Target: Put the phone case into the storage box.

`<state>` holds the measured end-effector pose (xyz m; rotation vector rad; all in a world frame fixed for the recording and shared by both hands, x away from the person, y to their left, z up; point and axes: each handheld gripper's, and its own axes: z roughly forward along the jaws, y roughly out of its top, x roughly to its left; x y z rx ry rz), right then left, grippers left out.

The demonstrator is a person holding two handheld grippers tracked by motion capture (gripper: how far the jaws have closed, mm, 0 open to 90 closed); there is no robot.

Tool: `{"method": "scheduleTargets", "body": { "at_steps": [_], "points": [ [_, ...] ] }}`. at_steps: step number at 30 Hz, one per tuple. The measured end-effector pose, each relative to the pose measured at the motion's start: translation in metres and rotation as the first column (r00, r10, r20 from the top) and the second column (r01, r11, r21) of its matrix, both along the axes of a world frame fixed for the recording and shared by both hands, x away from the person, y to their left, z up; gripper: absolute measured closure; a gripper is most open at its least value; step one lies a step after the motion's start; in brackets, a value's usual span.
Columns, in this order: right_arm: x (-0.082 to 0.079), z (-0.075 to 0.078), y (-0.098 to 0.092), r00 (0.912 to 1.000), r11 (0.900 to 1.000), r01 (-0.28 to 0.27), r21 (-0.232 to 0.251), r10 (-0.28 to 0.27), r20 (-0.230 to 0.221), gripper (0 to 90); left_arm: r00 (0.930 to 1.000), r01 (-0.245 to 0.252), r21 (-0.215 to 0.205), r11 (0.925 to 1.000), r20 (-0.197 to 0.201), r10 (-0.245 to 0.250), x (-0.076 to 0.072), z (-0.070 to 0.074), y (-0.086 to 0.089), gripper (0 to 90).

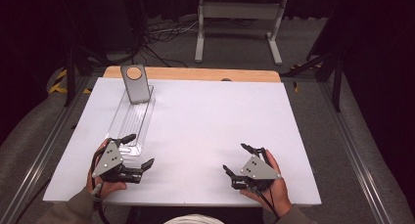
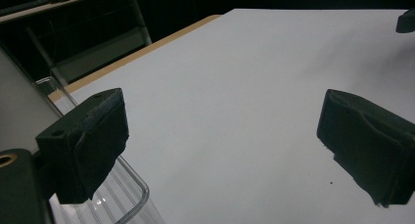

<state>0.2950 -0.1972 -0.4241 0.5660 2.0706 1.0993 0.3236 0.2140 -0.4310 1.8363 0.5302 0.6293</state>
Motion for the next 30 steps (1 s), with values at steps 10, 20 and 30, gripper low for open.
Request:
{"method": "scheduleTargets", "body": {
  "at_steps": [10,20,30],
  "points": [
    [0.0012,-0.0011,-0.0003,1.0,1.0,0.0,-0.009,0.0,-0.001,16.9,1.0,0.002,0.011,0.9999,0.003,-0.002,0.0005,-0.0001,-0.0016,5.4],
    [0.0021,-0.0011,-0.0007,0.9999,1.0,0.01,-0.018,-0.011,-0.005,17.2,1.0,0.008,0.017,0.9998,0.001,-0.008,0.0012,-0.0009,-0.0037,5.6],
    [0.0025,-0.0021,-0.0019,0.9999,1.0,0.013,-0.024,-0.013,-0.004,17.2,0.9998,0.018,0.031,0.9994,-0.008,-0.018,0.003,-0.0024,-0.0056,6.7]
  ]
}}
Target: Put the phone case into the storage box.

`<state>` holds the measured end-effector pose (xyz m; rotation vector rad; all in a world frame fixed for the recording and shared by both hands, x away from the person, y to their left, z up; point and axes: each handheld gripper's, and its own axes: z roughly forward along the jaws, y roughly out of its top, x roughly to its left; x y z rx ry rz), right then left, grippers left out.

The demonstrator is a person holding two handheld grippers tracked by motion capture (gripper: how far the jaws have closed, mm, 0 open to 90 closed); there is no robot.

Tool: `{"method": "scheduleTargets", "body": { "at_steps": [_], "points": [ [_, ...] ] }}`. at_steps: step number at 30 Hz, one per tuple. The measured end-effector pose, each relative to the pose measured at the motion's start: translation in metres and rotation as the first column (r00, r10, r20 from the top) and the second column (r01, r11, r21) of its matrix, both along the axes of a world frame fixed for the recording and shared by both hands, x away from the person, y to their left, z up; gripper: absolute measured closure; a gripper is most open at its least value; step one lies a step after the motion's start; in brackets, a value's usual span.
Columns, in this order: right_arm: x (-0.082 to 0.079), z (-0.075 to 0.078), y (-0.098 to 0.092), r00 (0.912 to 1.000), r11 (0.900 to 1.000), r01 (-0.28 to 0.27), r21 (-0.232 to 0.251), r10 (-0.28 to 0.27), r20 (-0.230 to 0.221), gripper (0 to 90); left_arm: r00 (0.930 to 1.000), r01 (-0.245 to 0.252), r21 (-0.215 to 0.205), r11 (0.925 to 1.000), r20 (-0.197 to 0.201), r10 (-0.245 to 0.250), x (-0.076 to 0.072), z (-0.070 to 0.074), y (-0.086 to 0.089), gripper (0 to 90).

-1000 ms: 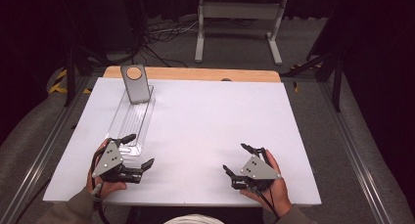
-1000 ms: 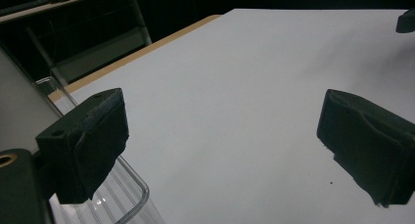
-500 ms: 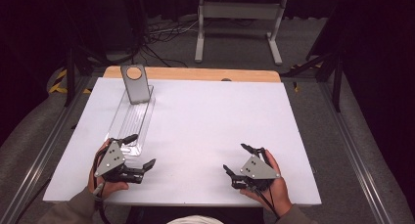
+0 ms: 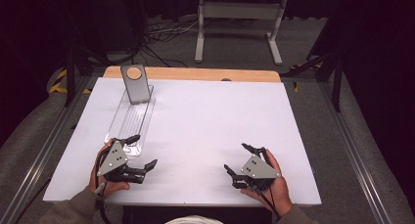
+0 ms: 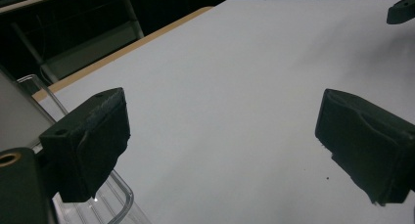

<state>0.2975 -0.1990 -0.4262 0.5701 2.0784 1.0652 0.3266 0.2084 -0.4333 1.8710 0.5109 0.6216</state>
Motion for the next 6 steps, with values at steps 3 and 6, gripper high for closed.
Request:
{"method": "scheduleTargets", "body": {
  "at_steps": [3,6],
  "points": [
    [0.0003,0.0003,-0.0002,1.0,1.0,-0.002,0.002,0.002,-0.001,17.2,1.0,-0.005,-0.007,1.0,-0.002,0.005,-0.0004,0.0002,-0.0005,6.7],
    [-0.0003,0.001,-0.0017,1.0,1.0,-0.006,0.009,0.006,-0.004,17.2,0.9999,-0.011,0.003,0.9999,0.006,0.011,-0.0003,0.0007,-0.0019,6.7]
  ]
}}
